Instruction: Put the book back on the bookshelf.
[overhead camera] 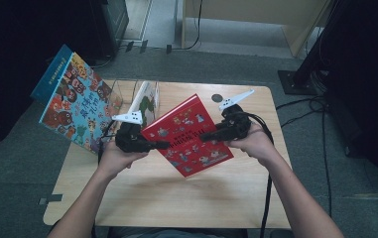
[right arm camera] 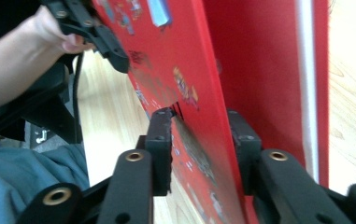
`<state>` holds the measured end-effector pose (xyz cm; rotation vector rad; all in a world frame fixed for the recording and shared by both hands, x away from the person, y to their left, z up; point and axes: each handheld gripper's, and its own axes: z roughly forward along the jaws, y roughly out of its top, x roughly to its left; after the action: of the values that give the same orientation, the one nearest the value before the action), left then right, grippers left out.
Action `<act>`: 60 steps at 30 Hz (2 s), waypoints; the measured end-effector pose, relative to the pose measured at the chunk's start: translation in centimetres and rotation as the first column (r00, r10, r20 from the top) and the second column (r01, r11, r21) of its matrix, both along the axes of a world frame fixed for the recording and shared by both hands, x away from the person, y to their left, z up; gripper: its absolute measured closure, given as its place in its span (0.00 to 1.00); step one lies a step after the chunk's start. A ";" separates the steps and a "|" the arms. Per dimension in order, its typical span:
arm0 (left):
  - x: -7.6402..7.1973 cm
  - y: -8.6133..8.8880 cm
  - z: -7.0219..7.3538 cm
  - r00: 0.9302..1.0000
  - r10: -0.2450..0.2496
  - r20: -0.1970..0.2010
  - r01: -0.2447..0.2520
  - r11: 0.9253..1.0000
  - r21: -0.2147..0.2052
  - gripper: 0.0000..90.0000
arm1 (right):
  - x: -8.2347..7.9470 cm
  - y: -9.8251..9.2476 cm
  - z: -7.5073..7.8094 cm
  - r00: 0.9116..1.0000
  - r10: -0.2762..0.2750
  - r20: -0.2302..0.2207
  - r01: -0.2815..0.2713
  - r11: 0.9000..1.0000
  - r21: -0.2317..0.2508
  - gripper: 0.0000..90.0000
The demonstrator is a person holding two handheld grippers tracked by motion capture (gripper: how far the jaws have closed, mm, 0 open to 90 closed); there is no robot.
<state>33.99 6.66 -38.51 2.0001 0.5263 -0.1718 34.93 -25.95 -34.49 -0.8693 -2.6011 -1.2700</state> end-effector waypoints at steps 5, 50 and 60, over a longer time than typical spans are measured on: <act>-0.1 -0.2 0.5 0.999 -0.011 0.030 0.009 0.998 0.063 0.86 | 0.0 0.3 -0.5 0.999 0.000 0.050 0.003 0.998 -0.064 0.67; 0.2 -0.4 2.4 0.998 0.015 0.067 -0.032 0.966 0.258 0.85 | 1.2 0.8 -5.6 0.969 -0.195 0.153 0.192 0.981 0.031 0.54; 1.1 -1.4 5.1 1.000 0.018 0.025 -0.024 0.954 0.298 0.83 | 1.0 1.3 -5.5 0.969 -0.166 0.184 0.165 0.986 0.020 0.55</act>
<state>35.13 5.22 -33.41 2.2866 0.5868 -0.0582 35.91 -24.60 -39.98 -1.0336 -2.7131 -1.4653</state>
